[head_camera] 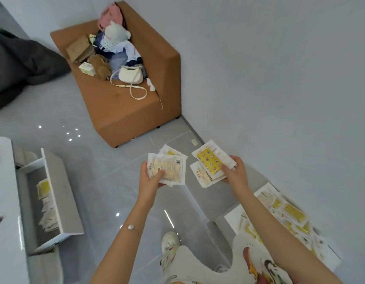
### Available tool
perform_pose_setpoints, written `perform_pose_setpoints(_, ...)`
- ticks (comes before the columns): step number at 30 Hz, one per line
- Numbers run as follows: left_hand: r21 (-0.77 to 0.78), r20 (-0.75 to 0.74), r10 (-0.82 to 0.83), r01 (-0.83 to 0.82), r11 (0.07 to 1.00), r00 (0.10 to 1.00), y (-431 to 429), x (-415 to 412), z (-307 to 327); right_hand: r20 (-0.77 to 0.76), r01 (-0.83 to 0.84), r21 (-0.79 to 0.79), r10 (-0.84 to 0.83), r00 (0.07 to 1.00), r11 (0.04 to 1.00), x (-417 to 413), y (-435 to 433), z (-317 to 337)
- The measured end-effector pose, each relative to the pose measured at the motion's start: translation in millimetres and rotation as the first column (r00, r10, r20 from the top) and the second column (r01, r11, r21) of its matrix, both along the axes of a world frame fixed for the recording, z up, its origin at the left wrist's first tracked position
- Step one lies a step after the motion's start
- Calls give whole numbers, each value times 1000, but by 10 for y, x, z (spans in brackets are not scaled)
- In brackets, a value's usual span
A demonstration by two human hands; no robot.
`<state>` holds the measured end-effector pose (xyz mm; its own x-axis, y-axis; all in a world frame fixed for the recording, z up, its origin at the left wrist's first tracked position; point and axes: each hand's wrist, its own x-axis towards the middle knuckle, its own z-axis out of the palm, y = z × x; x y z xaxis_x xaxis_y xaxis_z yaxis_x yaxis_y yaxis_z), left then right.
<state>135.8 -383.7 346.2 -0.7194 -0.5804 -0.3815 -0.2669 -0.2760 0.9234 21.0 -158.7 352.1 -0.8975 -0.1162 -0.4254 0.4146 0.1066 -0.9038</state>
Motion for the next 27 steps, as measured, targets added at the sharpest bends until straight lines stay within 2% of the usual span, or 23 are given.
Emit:
perform_pose_setpoints(9, -25, -32, 140, -141, 990, 990, -1300, 203, 53, -15, -116, -44, 115, 993, 992, -210, -1522, 104)
perform_pose_setpoints(17, 34, -8, 379, -379, 925, 925, -2158, 321, -108, -1, -343, -30, 343, 939, 939, -531, -2804, 13)
perform_pose_setpoints(22, 87, 4, 561, -559, 825, 828, -2699, 312, -200, -6, -566, -24, 566, 824, 824, -792, -3723, -37)
perform_pose_setpoints(27, 119, 4, 751, -745, 656, 661, -3107, 255, -173, -24, -751, -5, 750, 661, 661, -1064, -4612, 59)
